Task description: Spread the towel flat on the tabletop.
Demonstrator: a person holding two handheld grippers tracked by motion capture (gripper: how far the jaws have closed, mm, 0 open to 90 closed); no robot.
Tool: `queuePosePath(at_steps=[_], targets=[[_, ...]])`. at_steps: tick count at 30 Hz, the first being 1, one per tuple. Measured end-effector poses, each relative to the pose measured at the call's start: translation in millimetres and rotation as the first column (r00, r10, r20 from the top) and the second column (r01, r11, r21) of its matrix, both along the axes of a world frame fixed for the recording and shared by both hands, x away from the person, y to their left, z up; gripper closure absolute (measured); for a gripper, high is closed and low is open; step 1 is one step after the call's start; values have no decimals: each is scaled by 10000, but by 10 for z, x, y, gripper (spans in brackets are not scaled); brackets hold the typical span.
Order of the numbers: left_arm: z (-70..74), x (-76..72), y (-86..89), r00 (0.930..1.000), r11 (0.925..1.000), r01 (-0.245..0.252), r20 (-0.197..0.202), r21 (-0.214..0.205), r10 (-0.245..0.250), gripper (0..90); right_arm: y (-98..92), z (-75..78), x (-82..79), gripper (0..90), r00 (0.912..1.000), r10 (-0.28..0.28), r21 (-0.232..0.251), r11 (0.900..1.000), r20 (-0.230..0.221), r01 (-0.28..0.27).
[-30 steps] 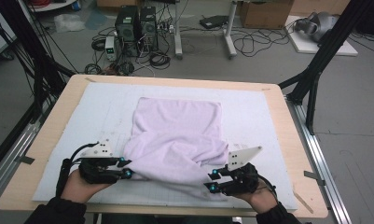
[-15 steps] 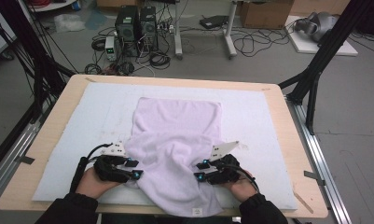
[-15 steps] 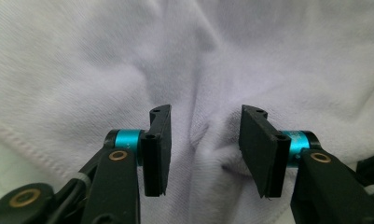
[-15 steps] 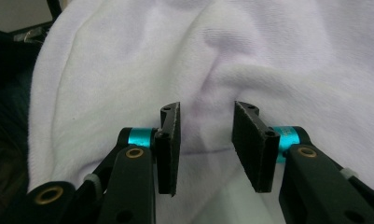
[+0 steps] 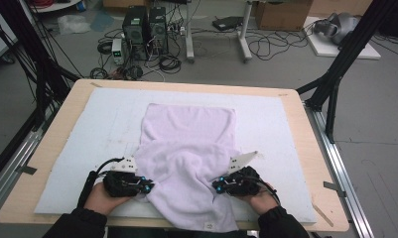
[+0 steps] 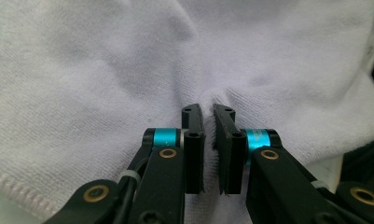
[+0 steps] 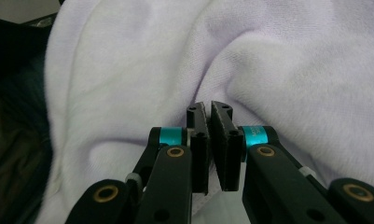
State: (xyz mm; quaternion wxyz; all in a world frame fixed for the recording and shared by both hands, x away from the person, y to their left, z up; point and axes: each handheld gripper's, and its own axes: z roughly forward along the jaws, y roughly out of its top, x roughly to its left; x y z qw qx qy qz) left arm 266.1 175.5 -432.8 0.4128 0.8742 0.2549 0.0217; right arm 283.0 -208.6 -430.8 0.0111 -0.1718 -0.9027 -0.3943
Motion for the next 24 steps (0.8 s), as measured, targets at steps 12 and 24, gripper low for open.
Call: queuePosePath(at_steps=[12, 24], targets=[[236, -392, 64, 9972, 9967, 629, 433, -517, -607, 685, -425, 155, -489, 754, 9998, 94, 765, 9970, -171, -81], [-36, -21, 21, 9993, 9991, 351, -162, 218, -348, 583, -164, -27, -48, 577, 9986, -499, 32, 9987, 179, 499]])
